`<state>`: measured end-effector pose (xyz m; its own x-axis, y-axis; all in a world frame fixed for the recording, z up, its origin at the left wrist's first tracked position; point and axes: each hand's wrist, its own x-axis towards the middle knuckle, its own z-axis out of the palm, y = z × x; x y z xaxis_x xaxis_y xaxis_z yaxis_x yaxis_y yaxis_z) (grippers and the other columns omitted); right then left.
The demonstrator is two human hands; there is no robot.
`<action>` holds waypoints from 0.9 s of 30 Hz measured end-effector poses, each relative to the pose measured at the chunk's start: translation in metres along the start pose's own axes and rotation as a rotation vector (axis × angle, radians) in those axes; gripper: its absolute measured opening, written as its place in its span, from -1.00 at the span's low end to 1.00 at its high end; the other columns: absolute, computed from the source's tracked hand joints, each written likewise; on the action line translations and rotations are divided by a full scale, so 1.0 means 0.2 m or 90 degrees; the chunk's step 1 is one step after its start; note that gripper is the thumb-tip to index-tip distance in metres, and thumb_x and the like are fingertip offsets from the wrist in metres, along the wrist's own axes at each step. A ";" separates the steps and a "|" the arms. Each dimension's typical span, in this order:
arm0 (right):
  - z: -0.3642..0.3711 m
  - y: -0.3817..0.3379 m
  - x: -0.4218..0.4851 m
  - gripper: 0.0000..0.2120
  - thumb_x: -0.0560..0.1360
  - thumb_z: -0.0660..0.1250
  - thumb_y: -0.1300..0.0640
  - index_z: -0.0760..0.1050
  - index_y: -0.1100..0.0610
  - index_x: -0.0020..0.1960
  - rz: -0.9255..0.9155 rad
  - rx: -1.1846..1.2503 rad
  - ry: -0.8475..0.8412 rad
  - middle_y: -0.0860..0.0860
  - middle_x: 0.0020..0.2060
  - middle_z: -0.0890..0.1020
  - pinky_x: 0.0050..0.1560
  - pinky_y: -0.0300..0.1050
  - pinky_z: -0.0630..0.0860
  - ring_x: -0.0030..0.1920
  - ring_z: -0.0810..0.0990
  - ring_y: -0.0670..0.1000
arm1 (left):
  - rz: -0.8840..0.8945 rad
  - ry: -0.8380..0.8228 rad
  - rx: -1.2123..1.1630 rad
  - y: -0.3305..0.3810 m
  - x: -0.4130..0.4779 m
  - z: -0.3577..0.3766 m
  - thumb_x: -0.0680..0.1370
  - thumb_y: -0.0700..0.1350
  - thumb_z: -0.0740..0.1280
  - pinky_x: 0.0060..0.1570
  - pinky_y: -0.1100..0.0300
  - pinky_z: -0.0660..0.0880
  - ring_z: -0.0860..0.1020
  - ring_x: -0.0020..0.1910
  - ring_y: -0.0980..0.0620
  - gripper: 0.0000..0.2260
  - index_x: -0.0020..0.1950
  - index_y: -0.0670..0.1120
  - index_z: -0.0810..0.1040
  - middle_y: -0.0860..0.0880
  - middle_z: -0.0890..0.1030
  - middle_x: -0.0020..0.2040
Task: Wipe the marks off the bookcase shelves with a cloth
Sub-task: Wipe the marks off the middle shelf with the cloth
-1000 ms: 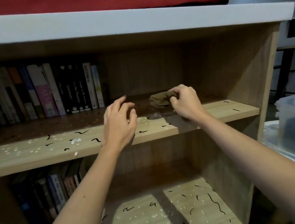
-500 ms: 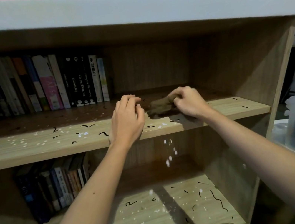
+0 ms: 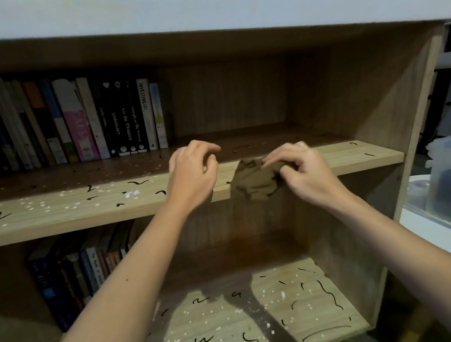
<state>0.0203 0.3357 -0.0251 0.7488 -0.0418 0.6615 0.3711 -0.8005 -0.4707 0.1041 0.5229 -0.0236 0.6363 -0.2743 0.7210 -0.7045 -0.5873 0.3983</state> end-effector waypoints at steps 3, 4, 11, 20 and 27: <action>-0.03 0.05 -0.03 -0.73 0.50 0.19 0.35 0.59 0.14 0.07 0.031 -0.022 0.054 -0.03 0.06 0.55 0.19 -0.25 0.31 0.14 0.34 -0.07 | 0.020 -0.058 0.138 -0.02 -0.05 0.01 0.62 -0.03 0.09 0.42 0.02 -0.22 0.26 0.38 0.11 -0.73 0.24 0.05 0.49 0.10 0.44 0.30; -0.03 0.06 -0.05 -0.72 0.50 0.19 0.35 0.58 0.14 0.08 0.037 -0.038 0.020 -0.04 0.07 0.54 0.21 -0.23 0.29 0.15 0.33 -0.07 | 0.025 -0.076 0.161 -0.02 -0.06 0.02 0.62 0.00 0.08 0.41 0.01 -0.25 0.23 0.40 0.12 -0.72 0.26 0.07 0.48 0.11 0.43 0.33; -0.04 0.04 -0.08 -0.73 0.50 0.19 0.36 0.58 0.17 0.08 0.016 -0.063 0.049 -0.09 -0.02 0.52 0.10 -0.31 0.31 0.07 0.34 -0.09 | 0.027 -0.152 0.212 -0.02 -0.03 0.05 0.62 0.10 0.01 0.42 -0.03 -0.16 0.16 0.44 0.13 -0.66 0.32 0.15 0.43 0.15 0.34 0.41; -0.10 0.10 -0.04 -0.76 0.51 0.20 0.29 0.58 0.16 0.09 0.048 -0.129 0.000 -0.02 0.02 0.56 0.14 -0.28 0.29 0.09 0.37 -0.06 | -0.040 -0.242 0.104 0.19 0.16 0.22 0.65 0.03 -0.03 0.42 -0.11 -0.17 0.29 0.38 0.03 -0.65 0.33 0.05 0.41 0.04 0.37 0.39; -0.34 0.38 0.30 -0.84 0.53 0.23 0.17 0.56 0.11 0.05 0.210 -0.021 0.040 -0.01 -0.12 0.54 -0.26 -0.34 0.38 -0.12 0.48 -0.06 | -0.109 -0.447 0.138 0.21 0.43 0.38 0.59 0.18 0.07 0.40 -0.22 -0.11 0.18 0.46 -0.08 -0.55 0.44 0.06 0.27 -0.03 0.24 0.48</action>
<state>0.0567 0.2313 0.0191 0.7895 -0.3384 0.5120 0.0957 -0.7561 -0.6474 0.1538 0.4161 0.0120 0.8334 -0.5436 0.0996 -0.5461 -0.7823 0.2997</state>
